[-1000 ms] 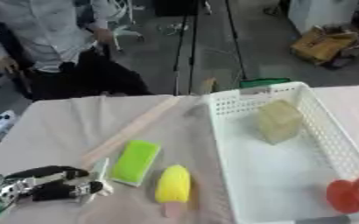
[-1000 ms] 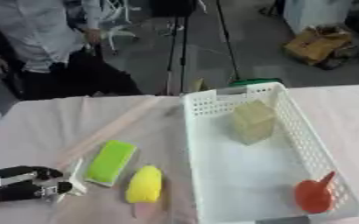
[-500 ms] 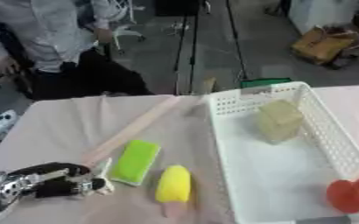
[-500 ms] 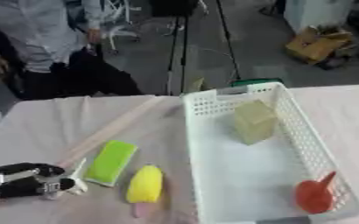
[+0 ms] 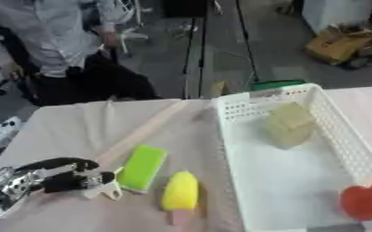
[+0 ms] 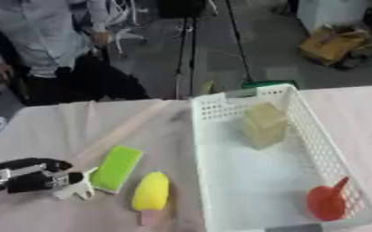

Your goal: Pick up objects on the table and place them in the box.

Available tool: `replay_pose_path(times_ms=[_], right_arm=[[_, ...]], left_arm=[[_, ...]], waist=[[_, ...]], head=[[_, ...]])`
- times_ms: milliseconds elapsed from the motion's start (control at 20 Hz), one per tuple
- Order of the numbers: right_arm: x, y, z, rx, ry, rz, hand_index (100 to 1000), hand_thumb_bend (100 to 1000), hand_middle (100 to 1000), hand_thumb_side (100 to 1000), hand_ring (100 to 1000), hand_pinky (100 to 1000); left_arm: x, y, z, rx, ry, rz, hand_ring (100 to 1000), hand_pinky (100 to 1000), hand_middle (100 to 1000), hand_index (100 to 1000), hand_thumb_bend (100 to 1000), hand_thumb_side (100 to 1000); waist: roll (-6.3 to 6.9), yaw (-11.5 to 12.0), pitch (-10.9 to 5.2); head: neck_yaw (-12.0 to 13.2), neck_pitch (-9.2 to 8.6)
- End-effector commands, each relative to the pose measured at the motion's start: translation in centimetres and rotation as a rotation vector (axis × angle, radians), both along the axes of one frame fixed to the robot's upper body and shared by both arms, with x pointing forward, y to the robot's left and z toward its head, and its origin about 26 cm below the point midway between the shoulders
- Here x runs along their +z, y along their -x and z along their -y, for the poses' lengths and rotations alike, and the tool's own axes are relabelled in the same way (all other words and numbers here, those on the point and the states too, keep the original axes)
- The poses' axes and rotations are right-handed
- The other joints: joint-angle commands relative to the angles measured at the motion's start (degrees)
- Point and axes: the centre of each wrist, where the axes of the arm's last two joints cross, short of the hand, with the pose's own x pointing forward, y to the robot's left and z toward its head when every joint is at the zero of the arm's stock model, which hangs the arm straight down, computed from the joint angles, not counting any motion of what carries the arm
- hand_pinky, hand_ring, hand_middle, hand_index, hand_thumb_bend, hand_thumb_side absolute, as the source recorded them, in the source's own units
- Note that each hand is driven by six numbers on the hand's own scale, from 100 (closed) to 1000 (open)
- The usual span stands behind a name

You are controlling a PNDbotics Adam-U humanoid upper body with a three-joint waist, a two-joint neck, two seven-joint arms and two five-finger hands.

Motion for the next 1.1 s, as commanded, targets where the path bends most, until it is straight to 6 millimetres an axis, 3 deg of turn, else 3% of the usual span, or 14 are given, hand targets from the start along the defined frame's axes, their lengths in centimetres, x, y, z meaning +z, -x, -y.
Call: replay_pose_path(times_ms=[50,300,500,750,1100], right_arm=[[0.9,0.1,-0.1,0.012,0.014,0.03,661,100,616,1000,824,827],[0.9,0.1,-0.1,0.011,0.01,0.031,660,100,615,1000,824,827],[0.9,0.1,-0.1,0.009,0.01,0.029,663,100,612,1000,823,827],[0.9,0.1,-0.1,0.012,0.011,0.026,662,100,609,1000,823,828],[0.9,0.1,-0.2,0.018,0.011,0.027,662,100,609,1000,823,829]], left_arm=[[1.2,-0.2,-0.4,0.021,-0.029,0.043,1000,1000,955,1000,619,1000],[1.0,-0.4,-0.1,0.007,-0.052,0.053,1000,1000,955,1000,624,1000],[1.9,0.0,0.7,-0.067,-0.081,0.141,1000,1000,956,1000,607,1000],[3.7,2.7,2.7,-0.273,-0.189,0.418,1000,1000,953,1000,592,946],[5.8,6.1,3.5,-0.394,-0.322,0.548,1000,1000,963,1000,630,919]], waist=[[0.19,0.0,-1.03],[0.58,-0.1,-0.92],[0.6,-0.1,-0.93],[0.53,0.1,-0.8],[0.35,0.2,-0.79]], head=[[0.2,-0.48],[0.1,-0.53],[0.1,-0.3],[-0.1,-0.11],[-0.2,-0.09]])
